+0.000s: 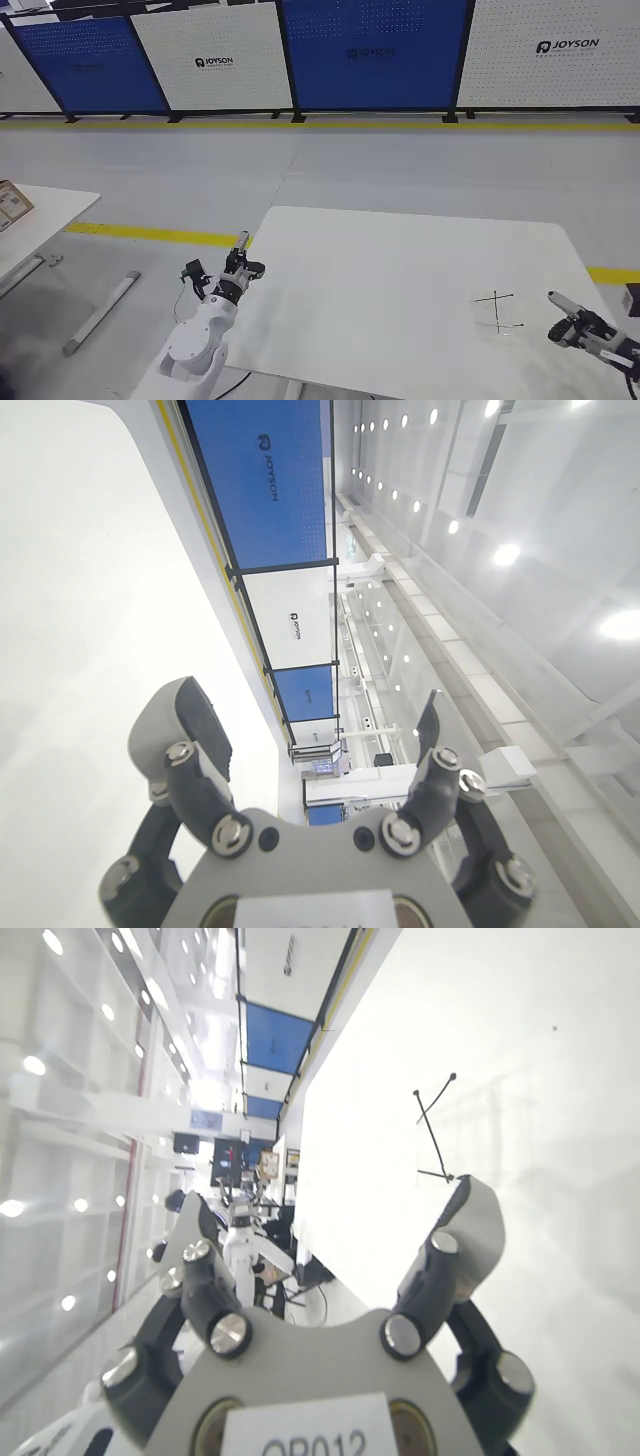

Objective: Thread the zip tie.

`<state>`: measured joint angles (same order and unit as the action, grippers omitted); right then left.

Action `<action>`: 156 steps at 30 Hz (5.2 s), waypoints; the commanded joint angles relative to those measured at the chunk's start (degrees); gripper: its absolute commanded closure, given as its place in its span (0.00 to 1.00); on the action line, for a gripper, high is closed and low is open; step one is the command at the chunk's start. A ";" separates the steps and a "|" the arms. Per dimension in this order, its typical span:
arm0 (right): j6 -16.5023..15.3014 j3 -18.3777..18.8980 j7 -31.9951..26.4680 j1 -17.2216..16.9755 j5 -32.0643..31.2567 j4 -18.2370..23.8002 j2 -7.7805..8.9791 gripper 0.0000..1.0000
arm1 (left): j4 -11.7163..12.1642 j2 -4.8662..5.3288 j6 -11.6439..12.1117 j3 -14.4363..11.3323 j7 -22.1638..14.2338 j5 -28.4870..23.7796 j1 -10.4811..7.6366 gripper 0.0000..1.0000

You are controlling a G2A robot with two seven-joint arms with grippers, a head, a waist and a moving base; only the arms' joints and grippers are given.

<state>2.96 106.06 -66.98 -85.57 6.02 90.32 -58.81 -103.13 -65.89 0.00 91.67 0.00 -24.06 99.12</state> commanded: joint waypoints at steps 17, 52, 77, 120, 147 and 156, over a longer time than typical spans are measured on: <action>-1.03 -2.12 -11.04 6.76 -7.28 -4.08 1.54 0.00 | 0.00 0.00 0.00 0.00 0.00 0.00 0.00 0.00; 3.47 -24.89 -12.45 19.03 -9.64 -7.58 11.34 0.00 | 0.00 0.00 0.00 0.00 0.00 0.00 0.00 0.00; 2.01 -39.24 -12.66 25.06 -13.14 -3.07 18.69 0.00 | 0.00 0.00 0.00 0.00 0.00 0.00 0.00 0.00; 16.52 -52.85 -11.29 40.86 -12.51 -21.80 13.42 0.00 | 0.00 0.00 0.00 0.00 0.00 0.00 0.00 0.00; 16.52 -51.19 -10.69 39.03 -11.69 -21.38 13.73 0.76 | 0.00 0.00 0.00 0.00 0.00 0.00 0.00 0.00; 16.52 -52.48 -10.03 40.29 -12.09 -23.41 12.81 0.73 | 0.00 0.00 0.00 0.00 0.00 0.00 0.00 0.00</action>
<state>19.48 53.66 -77.05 -45.35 -5.97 67.04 -45.94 -103.13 -65.89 0.00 91.67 0.00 -24.06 99.12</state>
